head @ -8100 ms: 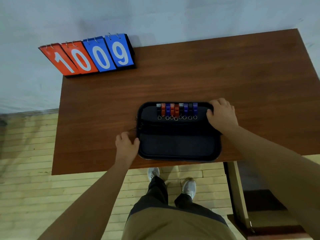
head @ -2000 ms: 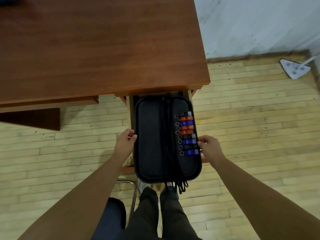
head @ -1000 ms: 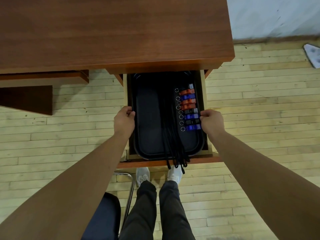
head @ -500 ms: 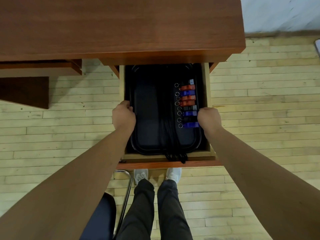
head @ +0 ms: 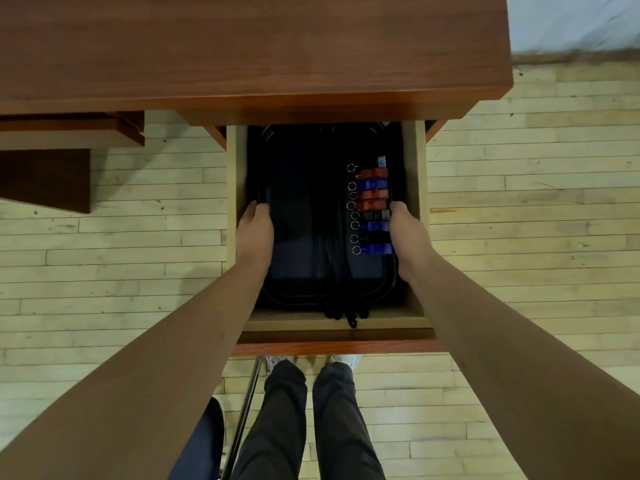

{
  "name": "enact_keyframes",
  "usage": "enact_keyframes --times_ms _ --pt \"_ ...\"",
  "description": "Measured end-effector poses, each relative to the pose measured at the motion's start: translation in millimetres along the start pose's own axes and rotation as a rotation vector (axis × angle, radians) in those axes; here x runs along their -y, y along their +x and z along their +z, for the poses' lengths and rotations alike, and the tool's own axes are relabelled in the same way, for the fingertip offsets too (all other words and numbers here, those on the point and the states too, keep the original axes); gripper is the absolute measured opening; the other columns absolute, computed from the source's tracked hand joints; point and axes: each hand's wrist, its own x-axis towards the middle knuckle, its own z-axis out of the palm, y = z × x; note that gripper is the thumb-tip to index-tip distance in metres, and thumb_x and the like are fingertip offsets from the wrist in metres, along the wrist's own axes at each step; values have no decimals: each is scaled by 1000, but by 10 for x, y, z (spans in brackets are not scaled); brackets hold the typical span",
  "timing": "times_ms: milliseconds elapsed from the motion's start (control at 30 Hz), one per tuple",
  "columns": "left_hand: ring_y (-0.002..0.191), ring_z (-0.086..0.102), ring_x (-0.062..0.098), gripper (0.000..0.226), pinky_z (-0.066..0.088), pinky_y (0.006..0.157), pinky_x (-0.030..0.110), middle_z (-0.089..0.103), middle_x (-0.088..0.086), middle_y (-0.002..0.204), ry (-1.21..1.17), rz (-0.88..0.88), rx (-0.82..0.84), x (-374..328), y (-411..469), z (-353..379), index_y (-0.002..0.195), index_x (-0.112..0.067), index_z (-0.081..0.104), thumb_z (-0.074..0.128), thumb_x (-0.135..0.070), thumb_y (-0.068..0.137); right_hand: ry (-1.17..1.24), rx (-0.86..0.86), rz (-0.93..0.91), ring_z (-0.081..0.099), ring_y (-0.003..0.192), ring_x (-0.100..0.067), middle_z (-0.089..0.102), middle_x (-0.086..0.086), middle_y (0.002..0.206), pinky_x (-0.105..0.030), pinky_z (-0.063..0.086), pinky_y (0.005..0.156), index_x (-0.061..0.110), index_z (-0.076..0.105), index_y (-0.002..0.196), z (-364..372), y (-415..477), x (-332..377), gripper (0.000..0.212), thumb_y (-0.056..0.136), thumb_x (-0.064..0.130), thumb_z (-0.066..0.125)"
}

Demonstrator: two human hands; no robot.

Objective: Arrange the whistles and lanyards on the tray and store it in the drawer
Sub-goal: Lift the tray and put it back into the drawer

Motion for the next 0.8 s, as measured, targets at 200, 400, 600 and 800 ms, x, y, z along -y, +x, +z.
enact_keyframes --times_ms 200,400,600,800 --pt "137 45 21 72 33 116 47 49 -6 149 -24 -43 86 136 163 19 148 -37 43 49 -56 78 -17 7 59 73 91 -22 78 -3 93 -42 56 90 22 70 106 60 197 -121 55 88 61 36" --pt "146 32 19 67 22 118 34 33 -6 161 83 41 94 278 265 88 157 -35 26 44 -48 94 -68 34 38 69 92 -21 76 -2 96 -38 53 87 24 69 103 93 383 -279 47 94 60 39" --pt "150 25 19 64 18 122 33 26 -3 164 242 114 95 367 334 100 160 -28 19 42 -43 101 -52 7 -13 66 99 -19 73 3 99 -40 49 96 33 65 97 121 432 -417 37 98 60 39" --pt "146 34 25 62 27 115 32 34 1 160 324 60 97 189 108 -62 158 -25 26 45 -43 102 -164 -6 -95 55 110 -17 59 2 121 -36 43 93 21 47 142 43 166 -394 55 100 56 39"
